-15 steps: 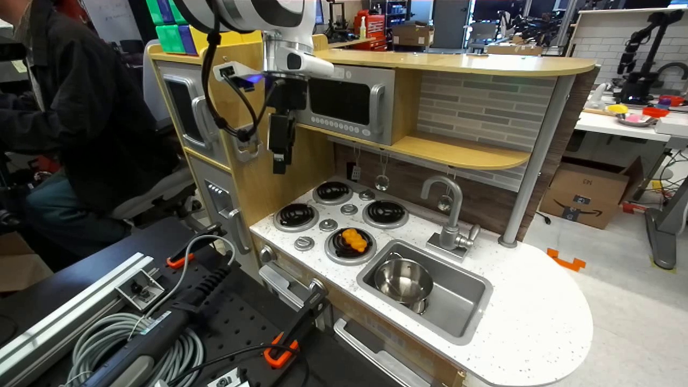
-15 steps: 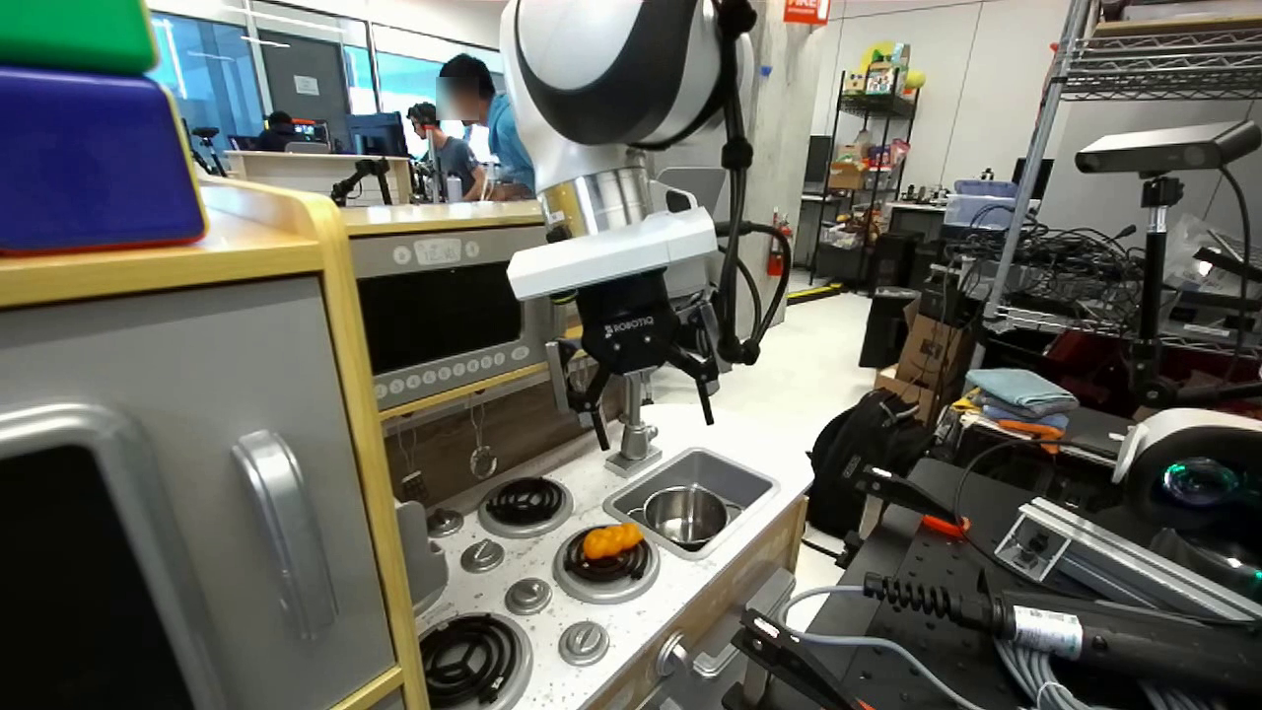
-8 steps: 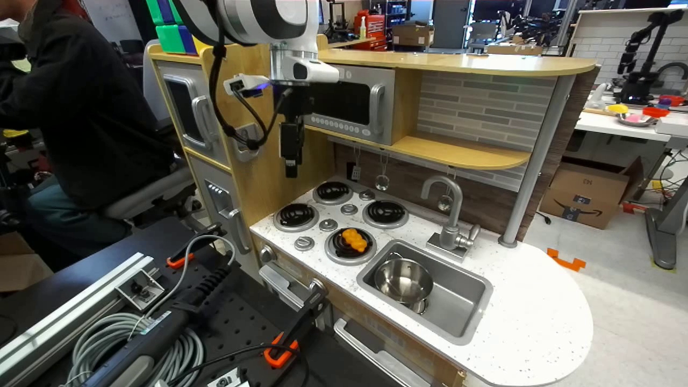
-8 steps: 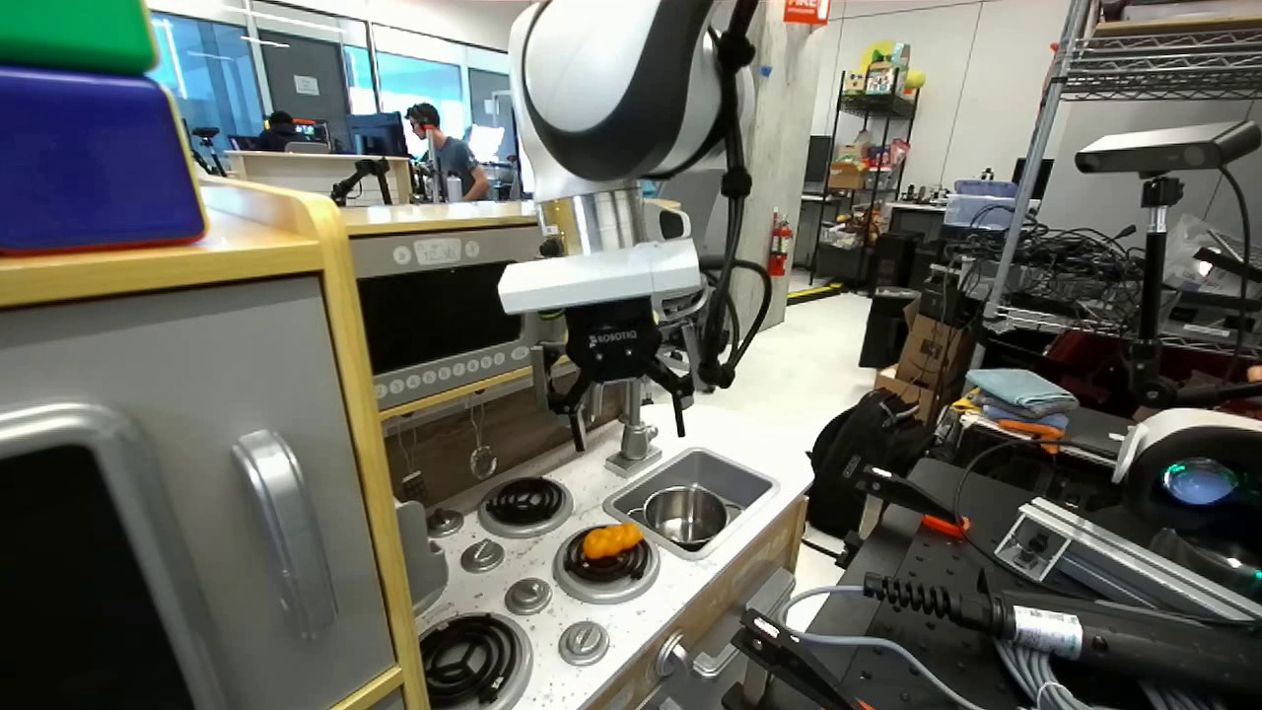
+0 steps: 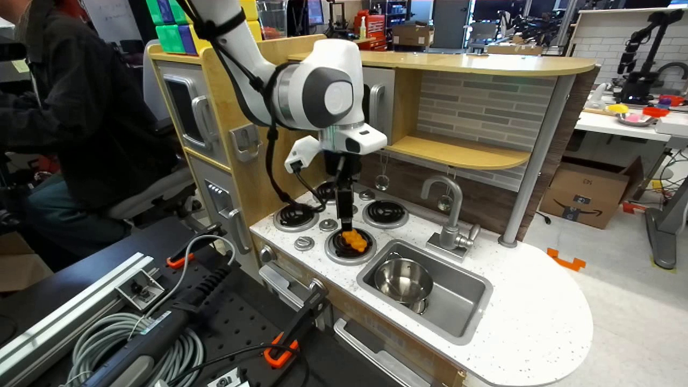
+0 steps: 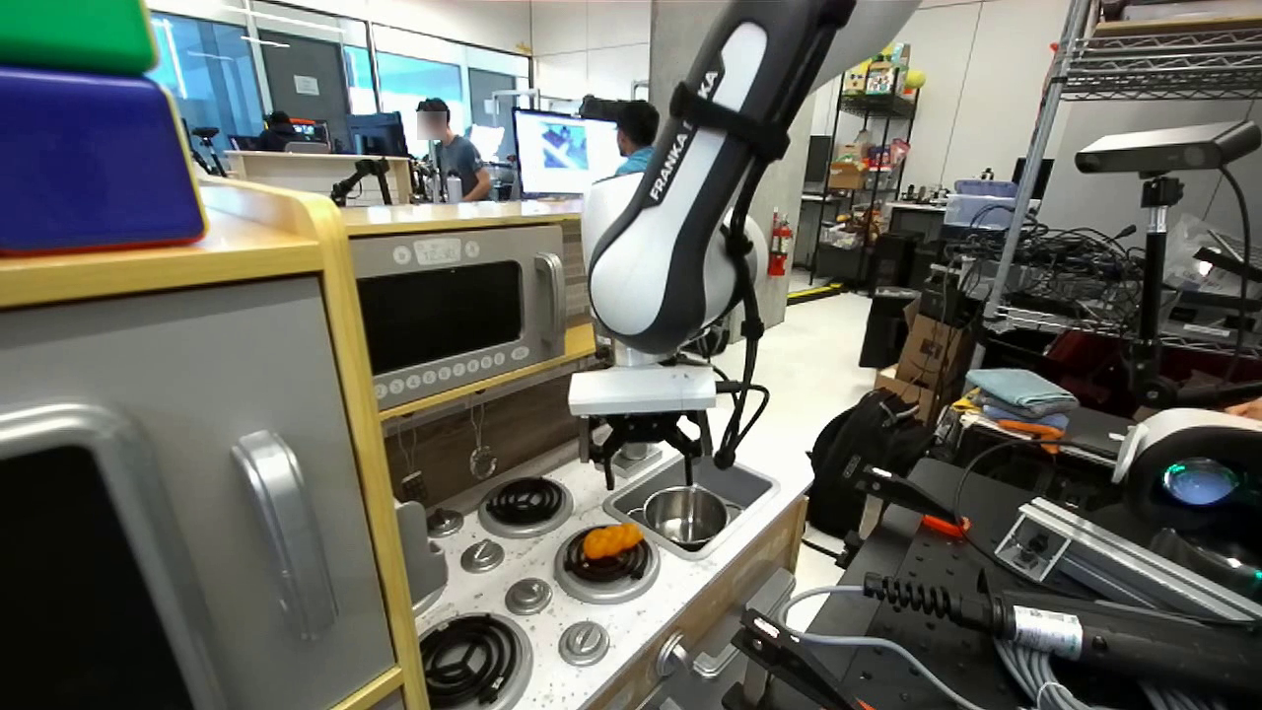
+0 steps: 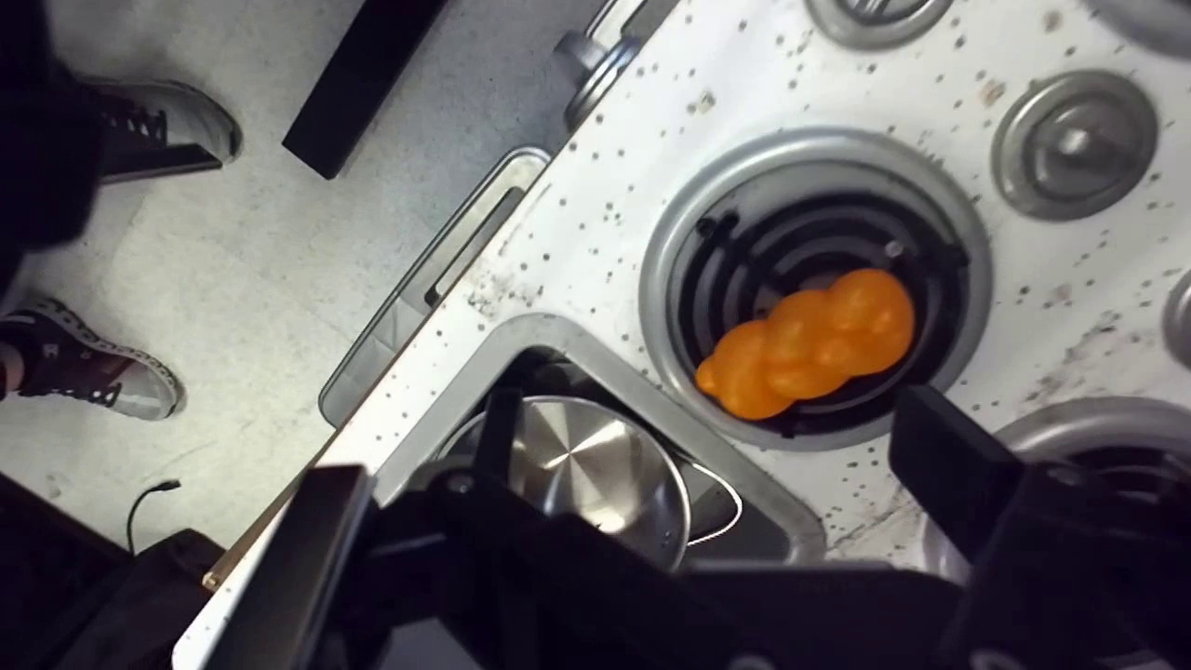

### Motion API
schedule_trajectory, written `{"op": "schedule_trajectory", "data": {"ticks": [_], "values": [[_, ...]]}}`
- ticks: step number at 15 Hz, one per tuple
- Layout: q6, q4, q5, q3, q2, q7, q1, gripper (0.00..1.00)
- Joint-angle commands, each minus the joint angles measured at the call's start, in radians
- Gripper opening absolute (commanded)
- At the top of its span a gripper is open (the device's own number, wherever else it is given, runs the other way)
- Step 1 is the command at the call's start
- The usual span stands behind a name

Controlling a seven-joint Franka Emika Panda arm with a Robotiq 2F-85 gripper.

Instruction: Put the thing on the stove in the pot in the sink

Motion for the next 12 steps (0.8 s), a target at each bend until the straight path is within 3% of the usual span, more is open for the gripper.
{"op": "schedule_trajectory", "data": {"ticks": [1,2,7,9,12], "values": [[0.061,0.116,0.0,-0.079,0.123,-0.038,0.028,1.0],[0.031,0.05,0.035,-0.062,0.065,-0.044,0.025,1.0],[0.035,0.065,0.04,-0.073,0.088,-0.052,0.031,1.0],[-0.05,0.09,0.046,-0.132,0.107,0.072,0.094,1.0],[-0.148,0.11,0.063,-0.148,0.118,0.219,0.123,1.0]]}}
